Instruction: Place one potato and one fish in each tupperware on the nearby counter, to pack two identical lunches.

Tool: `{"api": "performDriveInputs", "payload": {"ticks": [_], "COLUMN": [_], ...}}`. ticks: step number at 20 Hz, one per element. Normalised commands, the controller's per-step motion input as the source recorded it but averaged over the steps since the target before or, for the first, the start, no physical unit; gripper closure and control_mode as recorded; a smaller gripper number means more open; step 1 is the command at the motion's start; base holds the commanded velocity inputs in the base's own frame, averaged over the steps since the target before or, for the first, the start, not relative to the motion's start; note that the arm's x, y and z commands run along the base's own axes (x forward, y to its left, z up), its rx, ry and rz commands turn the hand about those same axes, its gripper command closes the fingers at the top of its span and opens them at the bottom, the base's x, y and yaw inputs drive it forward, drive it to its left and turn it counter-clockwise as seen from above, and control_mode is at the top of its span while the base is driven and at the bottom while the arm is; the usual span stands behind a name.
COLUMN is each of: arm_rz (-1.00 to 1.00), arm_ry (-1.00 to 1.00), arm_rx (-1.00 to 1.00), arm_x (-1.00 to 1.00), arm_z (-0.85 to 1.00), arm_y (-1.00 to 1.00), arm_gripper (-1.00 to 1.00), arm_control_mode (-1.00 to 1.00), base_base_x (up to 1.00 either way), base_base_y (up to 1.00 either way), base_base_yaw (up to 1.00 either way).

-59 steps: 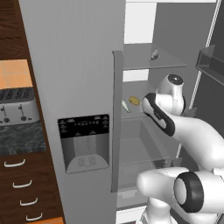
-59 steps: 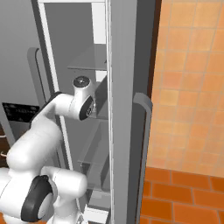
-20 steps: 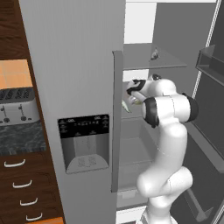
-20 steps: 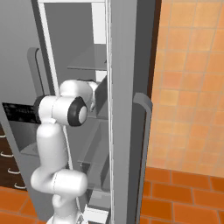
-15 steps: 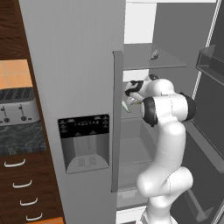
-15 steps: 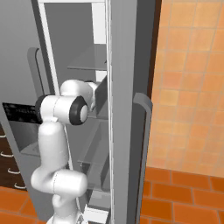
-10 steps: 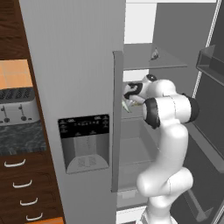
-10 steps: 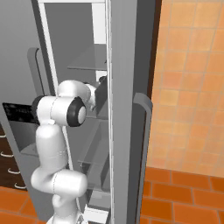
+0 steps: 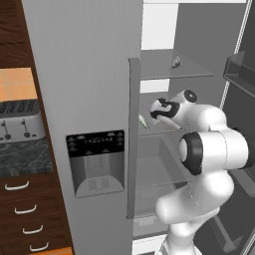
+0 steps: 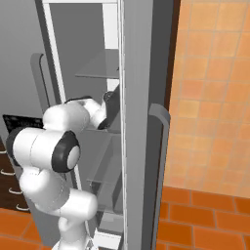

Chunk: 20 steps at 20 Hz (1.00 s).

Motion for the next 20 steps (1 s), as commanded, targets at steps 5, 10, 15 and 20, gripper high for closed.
{"api": "performDriveInputs", "payload": {"ticks": [5,10,15,20], "arm_rz": [0.0,0.0,0.0,0.0], "arm_ry": [-0.03,0.08,0.08,0.02], "arm_rx": [0.0,0.0,-0.01,-0.04], "arm_x": [-1.0,-1.0,-1.0,-1.0], "arm_z": [0.78,0.88,0.2,0.0], "arm_y": [-0.01,0.04,0.16,0.17], "arm_gripper": [1.0,1.0,1.0,1.0], "arm_control_mode": [-1.0,-1.0,-1.0,-1.0], "base_base_x": [0.0,0.0,0.0,0.0], "base_base_y": [0.0,0.0,0.0,0.0], "base_base_yaw": [0.0,0.0,0.0,0.0]}}
